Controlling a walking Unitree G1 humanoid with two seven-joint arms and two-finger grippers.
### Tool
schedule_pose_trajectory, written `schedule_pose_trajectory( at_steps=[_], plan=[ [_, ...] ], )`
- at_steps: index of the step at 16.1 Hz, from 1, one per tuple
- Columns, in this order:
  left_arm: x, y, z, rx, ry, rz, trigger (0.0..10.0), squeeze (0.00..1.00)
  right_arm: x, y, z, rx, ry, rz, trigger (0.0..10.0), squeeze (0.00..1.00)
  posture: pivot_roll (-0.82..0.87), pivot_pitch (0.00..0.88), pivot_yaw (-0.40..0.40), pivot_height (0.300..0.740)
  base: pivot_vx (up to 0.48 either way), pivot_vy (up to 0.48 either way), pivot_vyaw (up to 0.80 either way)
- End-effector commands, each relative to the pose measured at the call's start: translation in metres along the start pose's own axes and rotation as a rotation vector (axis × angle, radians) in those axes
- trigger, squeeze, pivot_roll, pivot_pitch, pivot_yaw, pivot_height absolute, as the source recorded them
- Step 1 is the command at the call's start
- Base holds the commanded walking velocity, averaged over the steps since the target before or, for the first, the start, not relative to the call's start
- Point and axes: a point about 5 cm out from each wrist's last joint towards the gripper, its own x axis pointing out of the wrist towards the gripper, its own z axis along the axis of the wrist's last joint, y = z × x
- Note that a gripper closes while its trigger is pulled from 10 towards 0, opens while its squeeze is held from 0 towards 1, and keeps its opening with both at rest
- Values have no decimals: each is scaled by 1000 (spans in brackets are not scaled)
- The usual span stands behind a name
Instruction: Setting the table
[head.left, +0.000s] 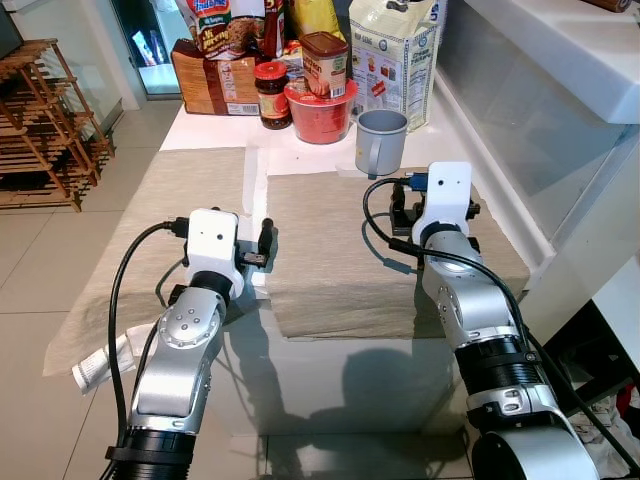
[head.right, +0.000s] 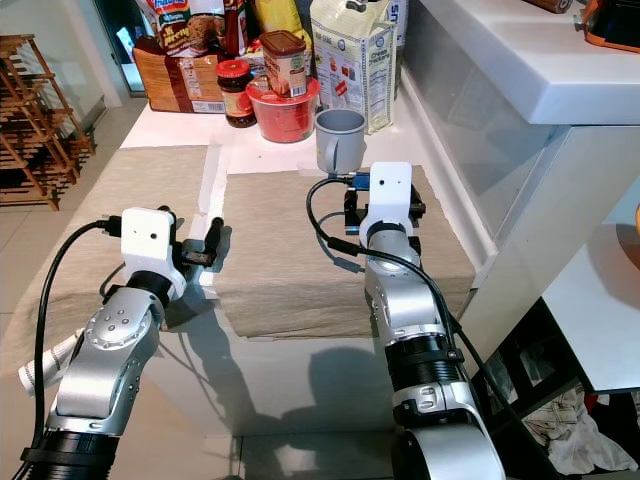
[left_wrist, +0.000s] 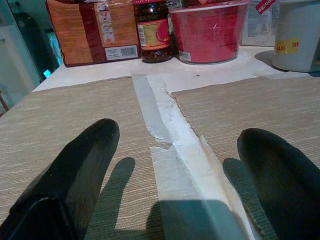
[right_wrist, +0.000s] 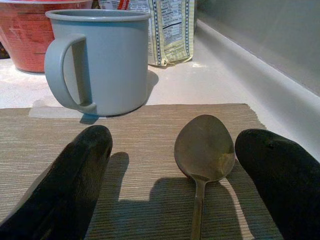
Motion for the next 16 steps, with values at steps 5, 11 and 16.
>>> schedule_pose_trajectory(
  at_steps=[5, 11, 16],
  plan=[
    [2, 0, 6, 19, -19, 3, 10000, 0, 2, 0, 3, -29, 10, -13, 10000, 0, -25, 0, 69, 740, 0, 0, 0],
    [2, -1, 5, 21, -19, 2, 10000, 0, 4, 1, 1, -53, 47, -29, 10000, 0, -25, 0, 70, 740, 0, 0, 0],
    [2, 0, 6, 24, -19, 3, 10000, 0, 6, 2, 18, -8, 56, -36, 10000, 0, -28, 0, 72, 740, 0, 0, 0]
  ],
)
